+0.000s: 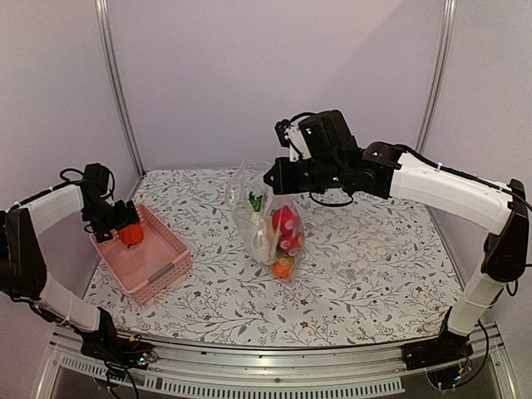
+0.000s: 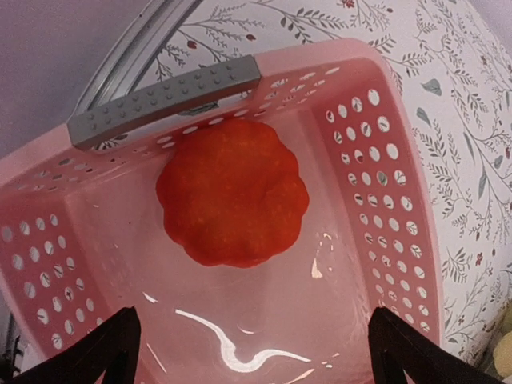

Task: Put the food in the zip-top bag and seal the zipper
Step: Pick up the fake vegetable from the bin.

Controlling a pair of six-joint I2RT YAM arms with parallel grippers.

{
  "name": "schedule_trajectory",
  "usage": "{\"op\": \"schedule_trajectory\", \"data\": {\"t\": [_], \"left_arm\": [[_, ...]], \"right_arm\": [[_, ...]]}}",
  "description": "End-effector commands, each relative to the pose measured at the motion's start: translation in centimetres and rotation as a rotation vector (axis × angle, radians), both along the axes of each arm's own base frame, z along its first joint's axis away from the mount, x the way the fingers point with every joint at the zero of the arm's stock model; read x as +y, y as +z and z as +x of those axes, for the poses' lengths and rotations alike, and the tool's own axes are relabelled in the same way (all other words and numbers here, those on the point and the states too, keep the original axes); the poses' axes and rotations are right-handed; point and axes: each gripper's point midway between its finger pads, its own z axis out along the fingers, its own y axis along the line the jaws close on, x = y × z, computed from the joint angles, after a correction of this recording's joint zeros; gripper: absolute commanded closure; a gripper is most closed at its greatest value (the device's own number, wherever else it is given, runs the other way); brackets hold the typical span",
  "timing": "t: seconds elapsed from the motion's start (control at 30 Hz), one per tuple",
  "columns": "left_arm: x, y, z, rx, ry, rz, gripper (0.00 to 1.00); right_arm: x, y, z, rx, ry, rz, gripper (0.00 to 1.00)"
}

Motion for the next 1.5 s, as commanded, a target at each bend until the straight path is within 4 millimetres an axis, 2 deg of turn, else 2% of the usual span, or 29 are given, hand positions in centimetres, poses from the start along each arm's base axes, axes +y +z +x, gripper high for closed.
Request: {"op": "schedule_trajectory", "data": {"t": [0.0,0.47,0.83,1.13,1.47], "left_arm": [[1.3,-0.3,1.3,0.016,-0.016,0.055,0.0],[1.8,-3.9,2.6,0.154,-0.045,0.065,0.0],[2.3,-4.6,2.8,0.188,-0.055,0.093,0.02],[2.6,-5.2,3.3,0.207,-0.061,0.11,0.1],[3.0,-6.0,3.3,0.239,-0.059,0.129,0.08]], "right_arm": [[-0.5,1.4,-0.4,-0.027,0.006,0.025,1.0],[-0.5,1.4,-0.3,-0.026,0.01,0.031,1.0],[-0.5,1.2,-0.2,-0.021,0.012,0.033,1.0],[-0.6,1.1,-0.2,-0.02,0.011,0.034,1.0],[-0.6,1.1,-0.2,-0.018,0.012,0.038,1.0]]}}
